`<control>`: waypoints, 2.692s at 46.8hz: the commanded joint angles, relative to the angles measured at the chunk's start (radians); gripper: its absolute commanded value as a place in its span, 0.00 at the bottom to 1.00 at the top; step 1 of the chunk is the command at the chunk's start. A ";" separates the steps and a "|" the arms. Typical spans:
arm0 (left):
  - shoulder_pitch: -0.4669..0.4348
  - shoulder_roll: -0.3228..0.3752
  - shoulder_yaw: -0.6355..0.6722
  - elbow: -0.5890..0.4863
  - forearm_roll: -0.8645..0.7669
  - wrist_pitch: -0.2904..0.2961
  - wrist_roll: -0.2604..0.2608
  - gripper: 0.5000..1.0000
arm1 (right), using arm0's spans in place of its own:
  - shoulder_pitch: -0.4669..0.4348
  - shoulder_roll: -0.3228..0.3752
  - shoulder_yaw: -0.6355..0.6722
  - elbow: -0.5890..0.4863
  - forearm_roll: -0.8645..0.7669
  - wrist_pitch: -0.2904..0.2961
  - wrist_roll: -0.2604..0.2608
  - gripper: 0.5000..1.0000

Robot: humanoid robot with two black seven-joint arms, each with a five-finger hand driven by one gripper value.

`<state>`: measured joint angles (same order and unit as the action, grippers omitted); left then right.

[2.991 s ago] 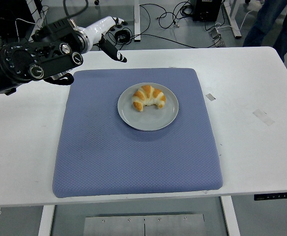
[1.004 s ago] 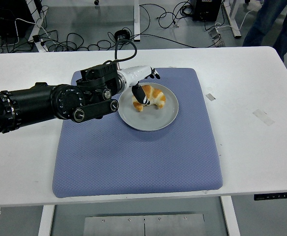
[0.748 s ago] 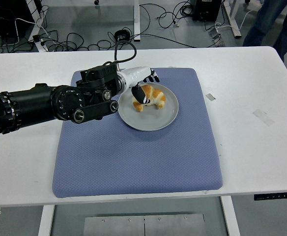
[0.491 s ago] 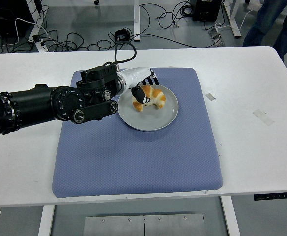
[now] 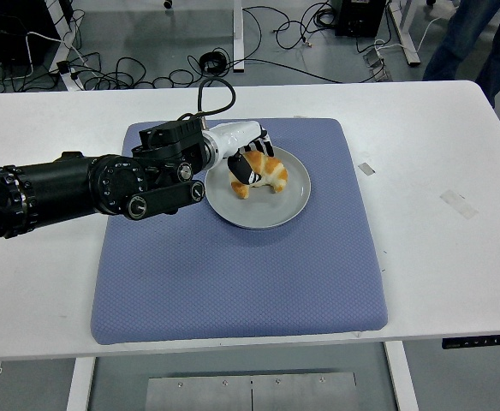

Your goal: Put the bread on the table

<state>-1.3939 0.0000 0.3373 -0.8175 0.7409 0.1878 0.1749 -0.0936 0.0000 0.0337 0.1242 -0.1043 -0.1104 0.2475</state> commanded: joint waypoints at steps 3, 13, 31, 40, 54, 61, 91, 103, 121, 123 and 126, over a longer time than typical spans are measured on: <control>-0.010 0.000 -0.004 0.000 -0.003 -0.001 0.000 0.00 | 0.000 0.000 -0.001 0.000 0.000 0.000 -0.001 1.00; -0.030 0.000 -0.066 0.008 -0.005 0.001 -0.003 0.00 | 0.000 0.000 0.000 0.000 0.000 0.000 -0.001 1.00; -0.017 0.120 -0.130 0.077 -0.132 -0.011 -0.009 0.00 | 0.000 0.000 0.000 0.000 0.000 0.000 -0.001 1.00; -0.008 0.204 -0.015 0.038 -0.140 -0.011 -0.009 0.00 | 0.000 0.000 0.000 0.000 0.000 0.000 -0.001 1.00; -0.016 0.230 0.063 -0.031 -0.127 -0.011 -0.011 0.00 | 0.000 0.000 0.000 0.000 0.000 0.000 -0.001 1.00; -0.017 0.221 0.068 -0.031 -0.127 -0.010 -0.011 0.00 | 0.000 0.000 0.000 0.000 0.000 0.000 -0.001 1.00; -0.048 0.256 0.088 -0.032 -0.129 -0.011 -0.014 0.00 | 0.000 0.000 0.000 0.000 0.000 0.000 -0.001 1.00; -0.040 0.258 0.111 -0.034 -0.127 -0.011 -0.014 0.00 | 0.000 0.000 0.000 0.000 0.000 0.000 -0.001 1.00; -0.033 0.247 0.117 -0.032 -0.129 -0.004 -0.014 0.00 | 0.000 0.000 -0.001 0.000 0.000 0.000 -0.001 1.00; -0.031 0.247 0.118 -0.032 -0.129 -0.004 -0.014 0.00 | 0.000 0.000 0.000 0.000 0.000 0.000 0.001 1.00; -0.020 0.245 0.118 -0.031 -0.129 -0.002 -0.014 0.00 | 0.000 0.000 0.000 0.000 0.000 0.000 -0.001 1.00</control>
<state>-1.4235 0.2468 0.4547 -0.8507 0.6122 0.1842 0.1608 -0.0936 0.0000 0.0334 0.1242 -0.1043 -0.1104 0.2468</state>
